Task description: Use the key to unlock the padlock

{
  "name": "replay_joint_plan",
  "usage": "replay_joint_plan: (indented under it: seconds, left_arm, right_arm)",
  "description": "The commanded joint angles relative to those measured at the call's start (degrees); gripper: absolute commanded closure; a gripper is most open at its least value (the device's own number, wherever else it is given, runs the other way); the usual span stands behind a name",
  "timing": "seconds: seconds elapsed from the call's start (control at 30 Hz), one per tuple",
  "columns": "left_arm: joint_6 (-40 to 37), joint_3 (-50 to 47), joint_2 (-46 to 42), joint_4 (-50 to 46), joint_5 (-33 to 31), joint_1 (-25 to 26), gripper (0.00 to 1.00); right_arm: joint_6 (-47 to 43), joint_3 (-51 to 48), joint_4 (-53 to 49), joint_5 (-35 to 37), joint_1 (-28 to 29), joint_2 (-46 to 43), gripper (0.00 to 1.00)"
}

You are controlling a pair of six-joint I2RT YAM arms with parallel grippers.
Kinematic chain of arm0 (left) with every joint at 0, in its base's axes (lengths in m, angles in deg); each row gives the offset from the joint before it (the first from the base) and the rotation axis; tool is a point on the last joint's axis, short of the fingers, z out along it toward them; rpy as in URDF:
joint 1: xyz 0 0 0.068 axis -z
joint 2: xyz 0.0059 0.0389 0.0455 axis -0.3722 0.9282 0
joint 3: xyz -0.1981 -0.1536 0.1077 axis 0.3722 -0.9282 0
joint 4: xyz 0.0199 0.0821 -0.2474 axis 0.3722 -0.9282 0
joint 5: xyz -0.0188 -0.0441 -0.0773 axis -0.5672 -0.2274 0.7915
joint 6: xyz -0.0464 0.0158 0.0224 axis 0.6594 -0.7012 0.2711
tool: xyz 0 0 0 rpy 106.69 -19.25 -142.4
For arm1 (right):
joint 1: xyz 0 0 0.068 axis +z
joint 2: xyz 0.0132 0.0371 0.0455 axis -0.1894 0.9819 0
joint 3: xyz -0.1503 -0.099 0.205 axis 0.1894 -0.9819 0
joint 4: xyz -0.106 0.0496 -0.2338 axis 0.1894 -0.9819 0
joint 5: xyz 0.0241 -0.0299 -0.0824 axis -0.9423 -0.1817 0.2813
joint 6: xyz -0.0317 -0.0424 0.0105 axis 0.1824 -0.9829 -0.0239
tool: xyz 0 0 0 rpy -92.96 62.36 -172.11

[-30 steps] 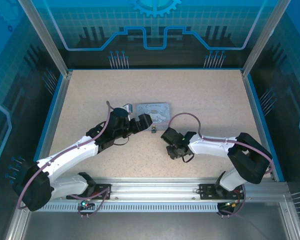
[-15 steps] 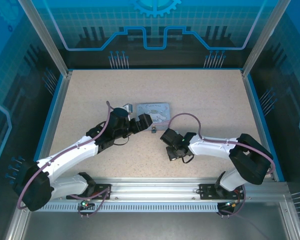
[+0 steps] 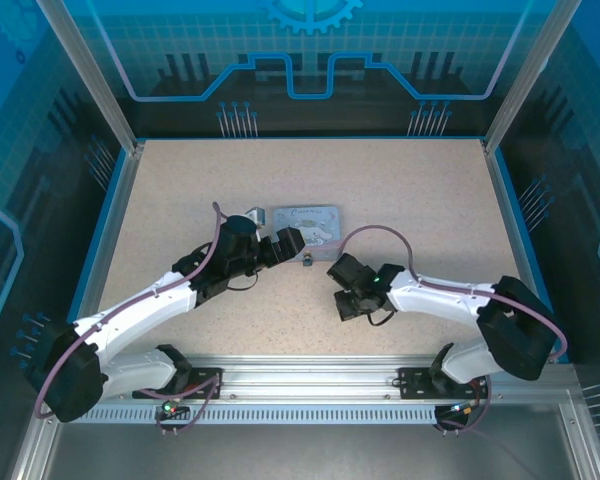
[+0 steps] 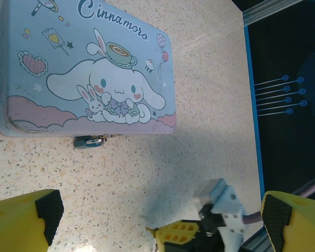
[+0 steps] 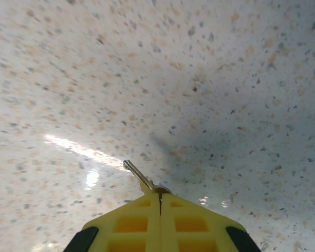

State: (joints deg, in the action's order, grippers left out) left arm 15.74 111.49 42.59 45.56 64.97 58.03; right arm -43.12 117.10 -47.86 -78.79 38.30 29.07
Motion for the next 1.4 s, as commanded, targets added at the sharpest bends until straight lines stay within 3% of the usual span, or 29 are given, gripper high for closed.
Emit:
replay_joint_plan:
  seconds: [0.0,0.3,0.53,0.83,1.37]
  left_arm:
    - [0.1,-0.4,0.3,0.9,0.9,0.3,0.01]
    - [2.0,-1.6,3.5,5.0,5.7,0.3,0.04]
    - [5.1,-4.1,6.7,12.8,9.7,0.7,0.33]
    - [8.9,-5.4,12.7,22.4,11.3,3.0,0.53]
    - [11.8,-5.7,17.8,29.9,11.7,5.3,0.66]
  right_arm:
    - [-0.9,-0.5,1.0,-4.2,-1.9,-3.0,1.0]
    - [-1.0,3.5,0.9,-9.0,-4.8,-7.1,1.0]
    - [0.2,7.3,1.1,-11.0,-5.7,-7.4,1.0]
    - [1.5,9.7,2.2,-12.6,-6.2,-7.2,1.0]
    - [2.1,9.6,3.2,-13.4,-6.9,-7.5,1.0]
